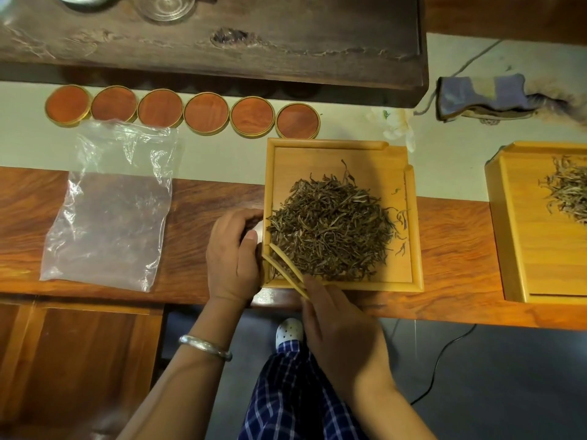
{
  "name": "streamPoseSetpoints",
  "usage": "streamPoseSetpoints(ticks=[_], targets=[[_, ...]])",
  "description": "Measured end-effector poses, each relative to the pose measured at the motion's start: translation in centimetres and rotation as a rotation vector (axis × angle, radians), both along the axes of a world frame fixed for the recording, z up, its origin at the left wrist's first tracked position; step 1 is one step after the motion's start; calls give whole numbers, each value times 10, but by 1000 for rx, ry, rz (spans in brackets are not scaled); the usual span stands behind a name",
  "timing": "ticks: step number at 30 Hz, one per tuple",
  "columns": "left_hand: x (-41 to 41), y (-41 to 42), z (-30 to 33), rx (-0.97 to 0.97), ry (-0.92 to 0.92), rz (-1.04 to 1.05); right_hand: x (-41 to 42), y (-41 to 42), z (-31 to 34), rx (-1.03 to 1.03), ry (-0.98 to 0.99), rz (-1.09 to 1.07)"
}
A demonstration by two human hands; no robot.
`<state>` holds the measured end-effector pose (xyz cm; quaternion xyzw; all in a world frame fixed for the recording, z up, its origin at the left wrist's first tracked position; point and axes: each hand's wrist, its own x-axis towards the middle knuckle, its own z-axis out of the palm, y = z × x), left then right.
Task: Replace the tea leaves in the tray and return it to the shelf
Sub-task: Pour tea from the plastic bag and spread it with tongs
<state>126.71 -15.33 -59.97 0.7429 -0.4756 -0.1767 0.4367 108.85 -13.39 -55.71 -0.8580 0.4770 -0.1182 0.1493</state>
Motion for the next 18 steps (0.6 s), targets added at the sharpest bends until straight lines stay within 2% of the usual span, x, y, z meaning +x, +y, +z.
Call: streamPoseSetpoints(ticks=[7,13,18], targets=[[0,0,2,28,10,-1,-7,-9,8,23,-131,-58],[-2,-2,6,92,-43,-10,15,-22,16,38,-19,-81],[-3,-3,6,121,-101,-7,17,-28,17,56,-44,-122]])
